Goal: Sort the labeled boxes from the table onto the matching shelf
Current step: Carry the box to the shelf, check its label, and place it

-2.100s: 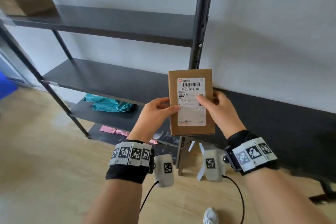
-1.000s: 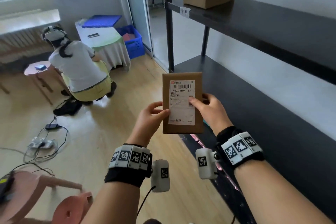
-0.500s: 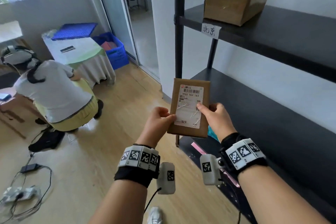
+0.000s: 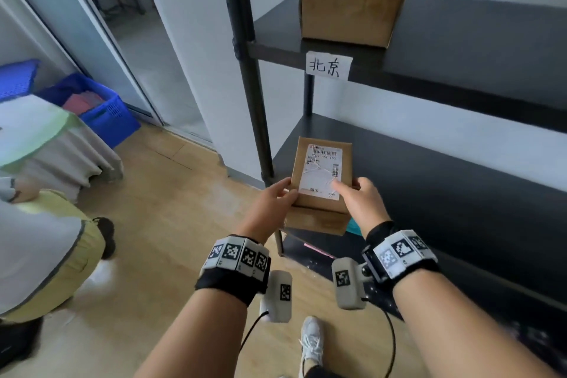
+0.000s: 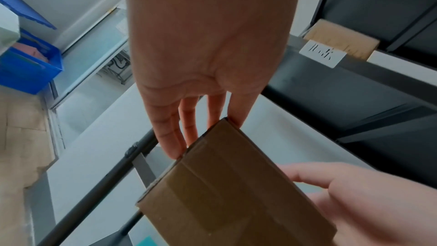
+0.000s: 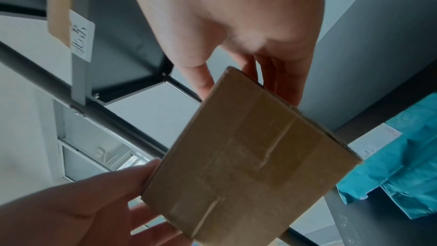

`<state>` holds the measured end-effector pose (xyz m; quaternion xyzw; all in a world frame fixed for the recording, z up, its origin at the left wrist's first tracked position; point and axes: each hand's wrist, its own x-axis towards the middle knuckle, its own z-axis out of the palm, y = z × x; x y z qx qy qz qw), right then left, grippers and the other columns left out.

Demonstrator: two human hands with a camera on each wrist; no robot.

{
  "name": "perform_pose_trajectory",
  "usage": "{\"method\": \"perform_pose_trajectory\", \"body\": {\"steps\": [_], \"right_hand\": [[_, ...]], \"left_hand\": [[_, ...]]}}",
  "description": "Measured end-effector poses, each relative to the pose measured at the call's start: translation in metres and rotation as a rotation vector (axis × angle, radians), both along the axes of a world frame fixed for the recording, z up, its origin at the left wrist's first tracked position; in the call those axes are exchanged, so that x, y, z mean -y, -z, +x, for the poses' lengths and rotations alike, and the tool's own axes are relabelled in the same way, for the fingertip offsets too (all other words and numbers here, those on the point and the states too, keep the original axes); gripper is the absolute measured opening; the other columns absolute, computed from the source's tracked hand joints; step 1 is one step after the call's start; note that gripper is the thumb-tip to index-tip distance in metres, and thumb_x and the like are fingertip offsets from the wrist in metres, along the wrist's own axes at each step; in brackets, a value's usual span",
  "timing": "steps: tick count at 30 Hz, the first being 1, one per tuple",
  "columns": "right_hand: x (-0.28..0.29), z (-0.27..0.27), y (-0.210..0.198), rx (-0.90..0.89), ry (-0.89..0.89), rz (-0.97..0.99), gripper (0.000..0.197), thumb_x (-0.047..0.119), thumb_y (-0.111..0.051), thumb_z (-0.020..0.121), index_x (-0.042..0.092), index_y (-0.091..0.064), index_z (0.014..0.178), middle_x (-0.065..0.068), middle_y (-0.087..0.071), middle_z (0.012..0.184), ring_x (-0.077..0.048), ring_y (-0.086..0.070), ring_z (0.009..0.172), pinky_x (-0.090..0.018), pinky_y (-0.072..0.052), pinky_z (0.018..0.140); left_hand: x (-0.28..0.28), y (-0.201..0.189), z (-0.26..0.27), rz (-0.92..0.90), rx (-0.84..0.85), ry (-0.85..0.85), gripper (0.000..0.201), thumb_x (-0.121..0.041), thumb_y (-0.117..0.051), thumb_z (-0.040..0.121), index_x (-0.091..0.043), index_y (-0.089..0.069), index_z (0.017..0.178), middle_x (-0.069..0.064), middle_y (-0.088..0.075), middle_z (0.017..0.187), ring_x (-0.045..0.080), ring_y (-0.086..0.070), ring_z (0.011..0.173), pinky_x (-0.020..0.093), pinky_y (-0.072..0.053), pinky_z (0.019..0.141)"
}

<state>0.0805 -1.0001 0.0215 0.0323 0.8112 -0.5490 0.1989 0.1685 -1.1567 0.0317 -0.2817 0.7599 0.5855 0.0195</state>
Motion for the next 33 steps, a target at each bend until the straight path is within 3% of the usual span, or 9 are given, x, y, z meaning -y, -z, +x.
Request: {"method": "perform_pose_trajectory", "body": {"steps": [3,5,7,13,19,25,26,29,33], "right_hand": [[0.009,-0.026,0.005,-0.014,-0.01,0.027,0.029,0.036,-0.065,0.086,0.017,-0.059,0.106,-0.001,-0.068,0.106,-0.018,-0.062,0.091,-0.03,-0.046,0.072],[0.013,-0.044,0.01,-0.021,-0.002,0.051,0.029,0.037,-0.065,0.086,0.016,-0.061,0.105,-0.002,-0.069,0.109,-0.02,-0.063,0.092,-0.031,-0.046,0.075],[0.016,-0.063,0.015,-0.015,0.0,0.057,0.031,0.037,-0.065,0.086,0.015,-0.063,0.108,-0.003,-0.069,0.112,-0.02,-0.062,0.094,-0.03,-0.046,0.077],[0.025,-0.105,0.021,-0.016,-0.04,0.126,0.041,0.036,-0.064,0.087,0.014,-0.061,0.121,-0.002,-0.067,0.122,-0.023,-0.063,0.107,-0.032,-0.047,0.084],[0.032,-0.118,0.026,-0.01,-0.056,0.188,0.04,0.03,-0.065,0.086,0.012,-0.059,0.121,-0.004,-0.067,0.124,-0.025,-0.064,0.11,-0.037,-0.051,0.092],[0.033,-0.111,0.017,-0.04,-0.058,0.214,0.04,0.024,-0.059,0.091,0.011,-0.057,0.128,-0.005,-0.065,0.13,-0.026,-0.061,0.116,-0.029,-0.046,0.088],[0.033,-0.106,0.012,-0.048,-0.061,0.222,0.04,0.025,-0.059,0.092,0.011,-0.056,0.129,-0.004,-0.064,0.131,-0.025,-0.061,0.116,-0.028,-0.045,0.086],[0.034,-0.093,0.008,-0.079,-0.028,0.226,0.044,0.028,-0.059,0.092,0.012,-0.054,0.132,-0.004,-0.064,0.131,-0.024,-0.062,0.114,-0.028,-0.045,0.084],[0.035,-0.058,-0.01,-0.123,0.007,0.258,0.047,0.025,-0.058,0.093,0.011,-0.05,0.137,-0.006,-0.061,0.132,-0.024,-0.061,0.114,-0.026,-0.041,0.08]], "left_hand": [[0.005,0.003,-0.03,-0.049,0.041,0.022,0.05,-0.024,-0.051,0.1,-0.016,-0.044,0.149,0.002,-0.066,0.117,0.018,-0.063,0.102,0.029,-0.051,0.089],[0.008,0.007,-0.051,-0.058,0.072,0.01,0.05,-0.024,-0.052,0.099,-0.012,-0.045,0.146,0.008,-0.062,0.132,0.024,-0.061,0.116,0.036,-0.049,0.101],[0.012,0.014,-0.074,-0.071,0.092,0.008,0.049,-0.026,-0.054,0.097,-0.01,-0.047,0.143,0.009,-0.062,0.134,0.026,-0.061,0.118,0.042,-0.048,0.104],[0.021,0.023,-0.123,-0.162,0.113,0.077,0.047,-0.023,-0.047,0.099,-0.013,-0.045,0.145,0.006,-0.062,0.134,0.025,-0.06,0.119,0.04,-0.047,0.103],[0.026,0.034,-0.135,-0.214,0.114,0.11,0.045,-0.018,-0.044,0.099,-0.012,-0.046,0.143,0.008,-0.063,0.131,0.027,-0.06,0.116,0.037,-0.047,0.1],[0.029,0.031,-0.13,-0.253,0.082,0.144,0.015,-0.016,-0.043,0.101,-0.015,-0.053,0.112,-0.003,-0.061,0.108,0.024,-0.057,0.094,0.039,-0.048,0.087],[0.029,0.027,-0.126,-0.263,0.081,0.152,0.019,-0.018,-0.044,0.102,-0.017,-0.052,0.119,-0.003,-0.057,0.113,0.023,-0.056,0.098,0.039,-0.047,0.09],[0.033,0.023,-0.114,-0.319,0.104,0.161,0.054,-0.024,-0.045,0.103,-0.012,-0.032,0.154,0.008,-0.045,0.152,0.027,-0.048,0.135,0.038,-0.039,0.108],[0.038,0.012,-0.084,-0.375,0.047,0.217,0.051,-0.021,-0.042,0.102,-0.008,-0.034,0.151,0.013,-0.044,0.153,0.029,-0.047,0.136,0.035,-0.039,0.105]]}}
